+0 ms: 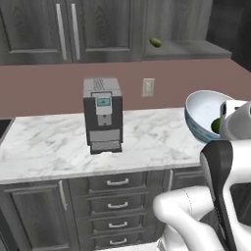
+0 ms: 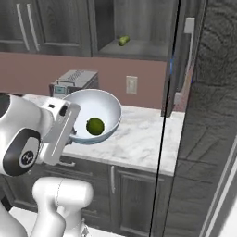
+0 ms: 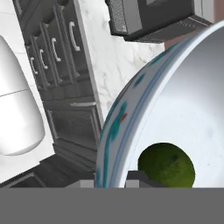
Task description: Pick the lime from the cabinet and place it in the bowl. Then pick the bowl and place it in the sink. Then turn on the sink facuet.
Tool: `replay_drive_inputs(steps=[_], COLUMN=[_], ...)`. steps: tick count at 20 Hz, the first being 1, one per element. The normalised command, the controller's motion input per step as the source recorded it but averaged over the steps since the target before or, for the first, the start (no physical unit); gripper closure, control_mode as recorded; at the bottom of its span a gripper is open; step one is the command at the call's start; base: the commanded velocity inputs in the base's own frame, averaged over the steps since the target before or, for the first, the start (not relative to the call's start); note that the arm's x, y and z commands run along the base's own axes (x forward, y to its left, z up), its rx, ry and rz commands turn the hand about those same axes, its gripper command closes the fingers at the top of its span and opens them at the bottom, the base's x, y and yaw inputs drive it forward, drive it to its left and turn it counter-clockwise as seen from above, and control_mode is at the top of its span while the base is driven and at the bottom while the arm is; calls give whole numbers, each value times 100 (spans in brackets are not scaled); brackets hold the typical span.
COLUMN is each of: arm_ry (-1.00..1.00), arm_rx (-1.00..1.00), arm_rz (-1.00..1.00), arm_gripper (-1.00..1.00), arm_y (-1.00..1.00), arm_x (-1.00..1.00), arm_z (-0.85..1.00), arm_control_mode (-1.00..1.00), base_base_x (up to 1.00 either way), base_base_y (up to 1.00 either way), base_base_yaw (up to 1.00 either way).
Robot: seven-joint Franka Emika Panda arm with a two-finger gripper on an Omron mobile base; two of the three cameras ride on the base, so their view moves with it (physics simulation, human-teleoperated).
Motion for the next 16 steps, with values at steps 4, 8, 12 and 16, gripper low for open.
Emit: replay_drive_inputs(steps=[4,8,12,16], arm_ry=[0,0,0,0], arm_rx=[0,0,0,0], arm_rz=[0,0,0,0], arm_gripper=[100,100,100,100], arm_y=[0,0,0,0], arm_x=[0,0,0,0], arm_z=[0,0,0,0], arm_control_mode=[100,100,100,100], base_base_x=[-72,-11,-6,-4], base_base_y=[70,66,51,26], base_base_yaw=[29,68,75,72])
